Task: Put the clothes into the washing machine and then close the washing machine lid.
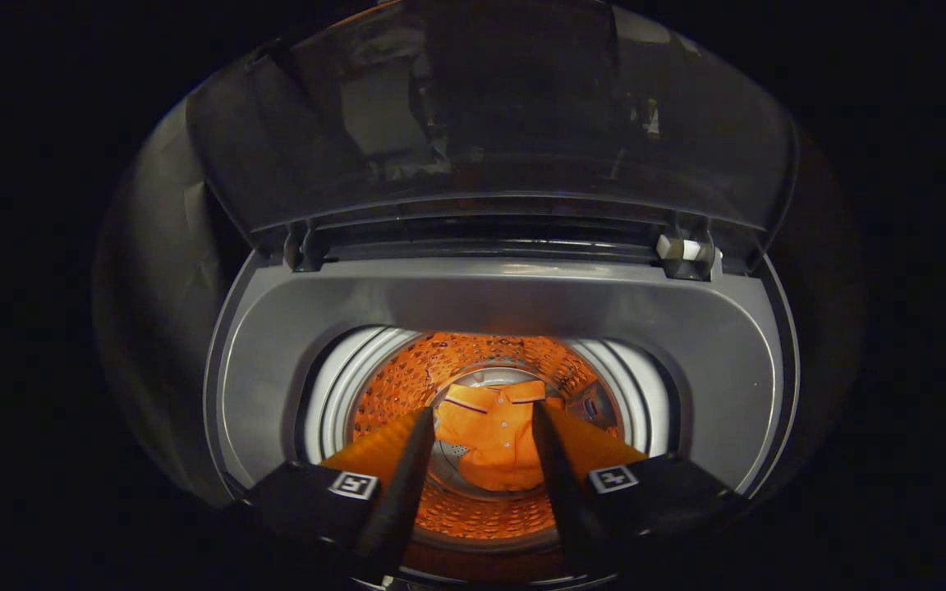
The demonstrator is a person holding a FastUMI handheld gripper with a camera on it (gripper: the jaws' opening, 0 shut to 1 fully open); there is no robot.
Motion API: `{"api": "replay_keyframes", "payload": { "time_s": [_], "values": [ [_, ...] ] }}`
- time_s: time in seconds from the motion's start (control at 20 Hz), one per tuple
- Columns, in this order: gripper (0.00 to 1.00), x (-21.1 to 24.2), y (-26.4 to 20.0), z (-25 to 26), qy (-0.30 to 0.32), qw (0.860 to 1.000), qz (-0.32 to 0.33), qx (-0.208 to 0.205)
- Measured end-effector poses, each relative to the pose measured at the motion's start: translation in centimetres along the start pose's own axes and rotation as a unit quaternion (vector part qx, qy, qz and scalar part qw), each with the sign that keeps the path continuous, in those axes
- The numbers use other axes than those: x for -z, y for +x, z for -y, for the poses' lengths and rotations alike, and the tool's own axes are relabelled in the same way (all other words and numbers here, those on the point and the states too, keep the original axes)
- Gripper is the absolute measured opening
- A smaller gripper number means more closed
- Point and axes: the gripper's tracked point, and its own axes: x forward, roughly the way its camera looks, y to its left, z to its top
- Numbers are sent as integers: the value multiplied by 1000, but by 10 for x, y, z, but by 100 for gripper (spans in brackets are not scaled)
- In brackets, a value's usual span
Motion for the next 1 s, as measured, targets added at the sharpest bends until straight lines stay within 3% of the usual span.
{"api": "replay_keyframes", "payload": {
  "time_s": [0.3,0.7,1.0],
  "values": [
    [99,-4,-16,1,-8,1000,11,7],
    [99,-29,-74,-7,-15,998,60,4],
    [99,-81,-140,-15,-7,991,137,-5]
  ]
}}
